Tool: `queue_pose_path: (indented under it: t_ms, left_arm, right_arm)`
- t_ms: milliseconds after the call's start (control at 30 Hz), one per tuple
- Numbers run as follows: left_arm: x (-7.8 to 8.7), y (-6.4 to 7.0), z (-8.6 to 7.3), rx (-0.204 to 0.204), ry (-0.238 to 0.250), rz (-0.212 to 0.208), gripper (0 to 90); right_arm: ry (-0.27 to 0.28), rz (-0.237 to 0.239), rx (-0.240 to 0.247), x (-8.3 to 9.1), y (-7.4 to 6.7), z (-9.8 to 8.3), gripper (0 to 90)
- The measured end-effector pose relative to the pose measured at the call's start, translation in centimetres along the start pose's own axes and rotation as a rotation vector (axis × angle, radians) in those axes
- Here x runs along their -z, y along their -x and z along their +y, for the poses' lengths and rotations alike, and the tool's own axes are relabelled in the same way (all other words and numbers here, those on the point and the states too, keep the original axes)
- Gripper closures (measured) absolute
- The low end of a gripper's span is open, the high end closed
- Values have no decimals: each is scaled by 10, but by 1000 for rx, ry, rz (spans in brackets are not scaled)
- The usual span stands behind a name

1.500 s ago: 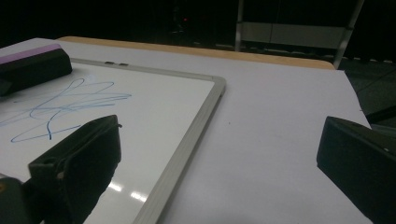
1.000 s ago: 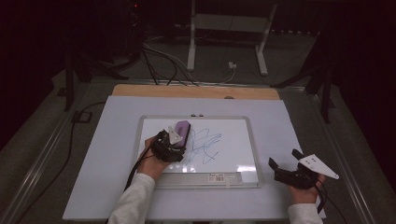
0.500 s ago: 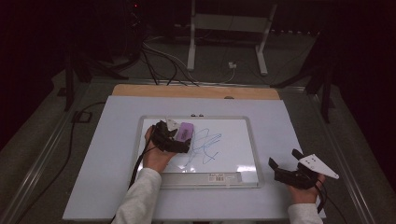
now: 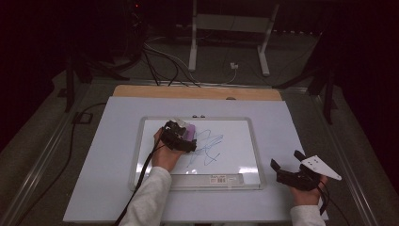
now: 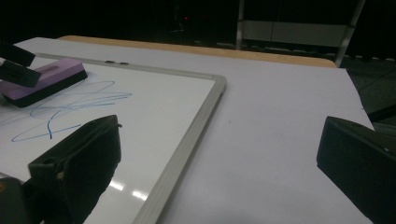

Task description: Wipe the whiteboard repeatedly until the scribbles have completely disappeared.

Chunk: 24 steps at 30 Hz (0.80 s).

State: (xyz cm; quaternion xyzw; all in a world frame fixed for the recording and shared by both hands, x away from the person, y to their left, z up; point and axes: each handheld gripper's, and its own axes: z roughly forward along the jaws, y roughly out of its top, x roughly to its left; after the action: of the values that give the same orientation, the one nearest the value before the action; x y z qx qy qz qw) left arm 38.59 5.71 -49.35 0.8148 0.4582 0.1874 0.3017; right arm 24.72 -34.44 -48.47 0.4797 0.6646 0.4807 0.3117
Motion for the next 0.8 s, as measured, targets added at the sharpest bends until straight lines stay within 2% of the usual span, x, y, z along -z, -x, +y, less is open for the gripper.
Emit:
queue_pose_path:
  t_ms: [233,300,467,667,800]
  left_arm:
    - [-9,-4,1,52,-32,-6,200]
    - [-10,-4,1,55,-35,-7,243]
    - [-9,-4,1,36,-46,-30,410]
    - [-8,-6,3,15,-72,-35,418]
    - [-4,-7,1,-21,-93,-39,419]
  right_arm:
    - [-2,1,-2,0,0,0,1]
    - [-1,0,-1,0,0,0,1]
    - [-1,-2,-4,1,1,0,1]
    - [-1,-2,-3,1,1,0,1]
    - [0,-4,-4,1,1,0,1]
